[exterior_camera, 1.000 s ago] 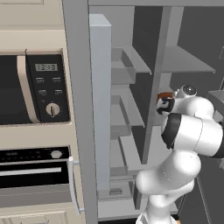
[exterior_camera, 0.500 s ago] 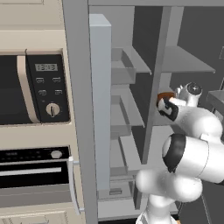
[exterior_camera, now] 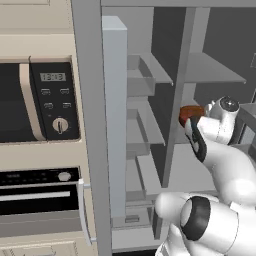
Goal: Place one of the steaks on the plate and the other in the bowl. Then place the bowl in the fridge.
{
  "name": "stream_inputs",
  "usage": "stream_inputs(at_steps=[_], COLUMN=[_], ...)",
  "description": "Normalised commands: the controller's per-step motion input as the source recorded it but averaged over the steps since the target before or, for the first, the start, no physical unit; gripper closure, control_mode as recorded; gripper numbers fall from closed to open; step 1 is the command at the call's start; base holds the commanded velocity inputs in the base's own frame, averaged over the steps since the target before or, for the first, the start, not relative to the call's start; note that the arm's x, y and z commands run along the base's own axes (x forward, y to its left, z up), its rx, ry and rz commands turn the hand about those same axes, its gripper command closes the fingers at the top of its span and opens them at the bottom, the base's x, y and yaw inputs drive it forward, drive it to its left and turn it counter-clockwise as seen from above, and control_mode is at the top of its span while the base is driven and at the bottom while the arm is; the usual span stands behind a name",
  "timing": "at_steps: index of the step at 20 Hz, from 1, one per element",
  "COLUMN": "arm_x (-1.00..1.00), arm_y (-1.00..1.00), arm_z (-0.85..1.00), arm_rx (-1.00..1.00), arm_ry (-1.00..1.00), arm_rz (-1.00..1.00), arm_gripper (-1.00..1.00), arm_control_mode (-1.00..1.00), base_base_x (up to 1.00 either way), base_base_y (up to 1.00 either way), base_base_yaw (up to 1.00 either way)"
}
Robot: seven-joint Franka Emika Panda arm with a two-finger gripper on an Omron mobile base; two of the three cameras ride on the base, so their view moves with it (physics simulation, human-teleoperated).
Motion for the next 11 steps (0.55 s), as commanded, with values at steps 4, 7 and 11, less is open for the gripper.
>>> stream_inputs(at_steps=[4,7,11], arm_x=[-0.56,-0.40,-0.26], arm_y=[0.33,0.14,0.09], arm_z=[0.29,0.20,0.07], arm_rx=[0.00,0.00,0.01], arm_ry=[0.25,0.37,0.39], arm_rz=[0.00,0.01,0.04], arm_gripper=[-1.00,-1.00,-1.00], arm_control_mode=[-1.00,-1.00,-1.00], base_base_x=[0.00,0.00,0.00], base_base_y=[0.00,0.00,0.00], base_base_yaw=[0.00,0.00,0.00])
